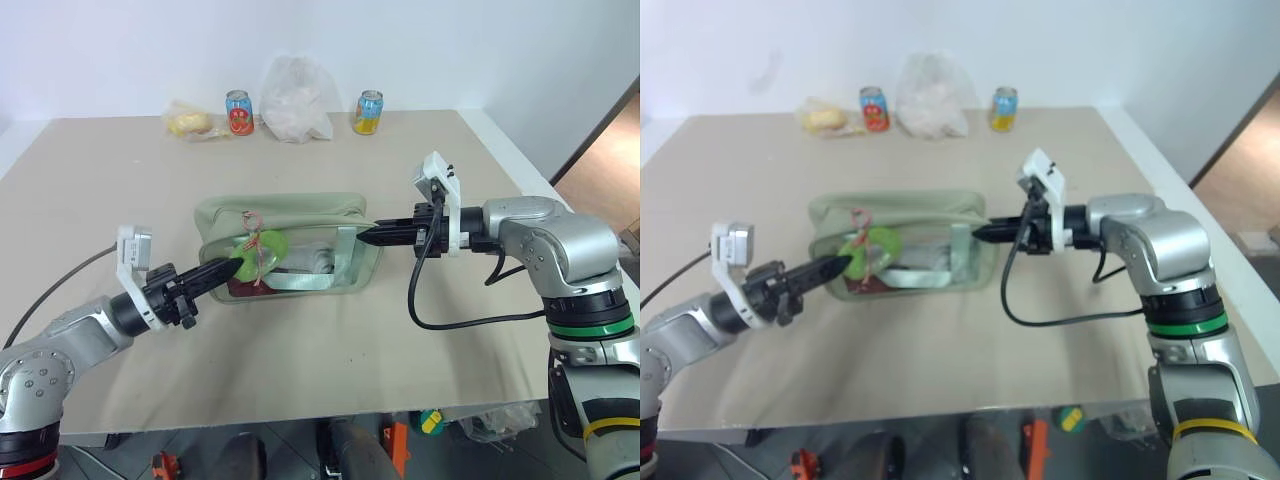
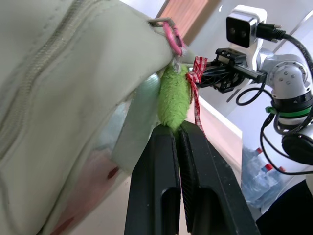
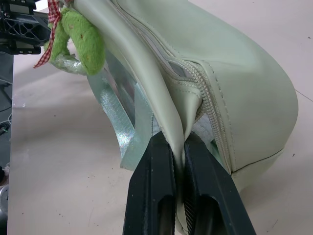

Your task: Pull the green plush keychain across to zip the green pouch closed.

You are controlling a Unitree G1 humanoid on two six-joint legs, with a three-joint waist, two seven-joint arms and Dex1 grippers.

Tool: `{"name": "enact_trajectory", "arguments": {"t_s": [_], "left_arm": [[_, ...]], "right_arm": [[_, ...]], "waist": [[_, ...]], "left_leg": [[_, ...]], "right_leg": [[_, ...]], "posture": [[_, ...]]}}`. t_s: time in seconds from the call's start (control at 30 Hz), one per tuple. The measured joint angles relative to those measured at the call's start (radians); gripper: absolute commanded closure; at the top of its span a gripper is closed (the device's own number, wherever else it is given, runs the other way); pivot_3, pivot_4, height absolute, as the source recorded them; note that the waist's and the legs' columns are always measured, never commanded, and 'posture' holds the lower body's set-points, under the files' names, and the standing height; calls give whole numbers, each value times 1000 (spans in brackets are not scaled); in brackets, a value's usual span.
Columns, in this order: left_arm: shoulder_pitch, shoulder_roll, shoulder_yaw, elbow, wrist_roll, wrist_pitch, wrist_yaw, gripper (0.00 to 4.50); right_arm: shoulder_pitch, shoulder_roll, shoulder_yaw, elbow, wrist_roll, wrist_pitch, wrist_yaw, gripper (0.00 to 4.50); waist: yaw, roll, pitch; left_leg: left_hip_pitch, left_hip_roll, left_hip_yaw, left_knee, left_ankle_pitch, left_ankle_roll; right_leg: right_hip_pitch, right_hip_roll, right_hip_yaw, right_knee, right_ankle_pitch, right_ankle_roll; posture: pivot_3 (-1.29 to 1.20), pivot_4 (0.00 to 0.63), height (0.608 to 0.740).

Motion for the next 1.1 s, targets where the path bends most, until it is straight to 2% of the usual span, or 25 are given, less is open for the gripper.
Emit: {"name": "enact_trajectory", "arguments": {"t_s": [0.2,0.3,0.43,0.57,0.97,1.1], "left_arm": [[-167,-78,38,1,-308,-22,192,4448],[-203,-106,45,11,-410,-52,277,4448],[-217,-106,50,43,-442,-77,345,4448],[-210,-89,45,46,-388,-77,359,4448],[-192,-30,-39,37,-231,-20,305,508],[-191,-22,-30,36,-240,-19,281,508]], "right_arm": [[0,-2,1,0,-1,-2,0,4500],[-1,-2,1,0,-1,-3,0,4500],[-1,-2,1,0,-1,-3,0,4500],[-1,-2,1,0,-1,-3,-6,4500],[-1,-2,2,0,-1,-3,-15,4500],[-1,-2,2,0,-1,-3,-16,4500]], "waist": [[-2,0,0],[-2,0,0],[-2,0,0],[-1,0,0],[1,0,0],[1,0,0]], "left_leg": [[0,0,0,1,0,0],[-1,0,0,1,0,0],[0,0,0,1,0,0],[-1,-1,0,1,0,-1],[0,-1,-1,1,0,-1],[0,-1,0,1,0,-1]], "right_leg": [[0,-1,1,0,1,1],[0,-1,1,0,1,1],[0,0,1,0,1,1],[0,0,0,0,1,1],[0,0,0,0,1,1],[0,-1,0,0,1,1]], "posture": [[0,150,740],[0,150,740],[0,150,740],[0,150,740],[0,150,740],[0,150,740]]}}
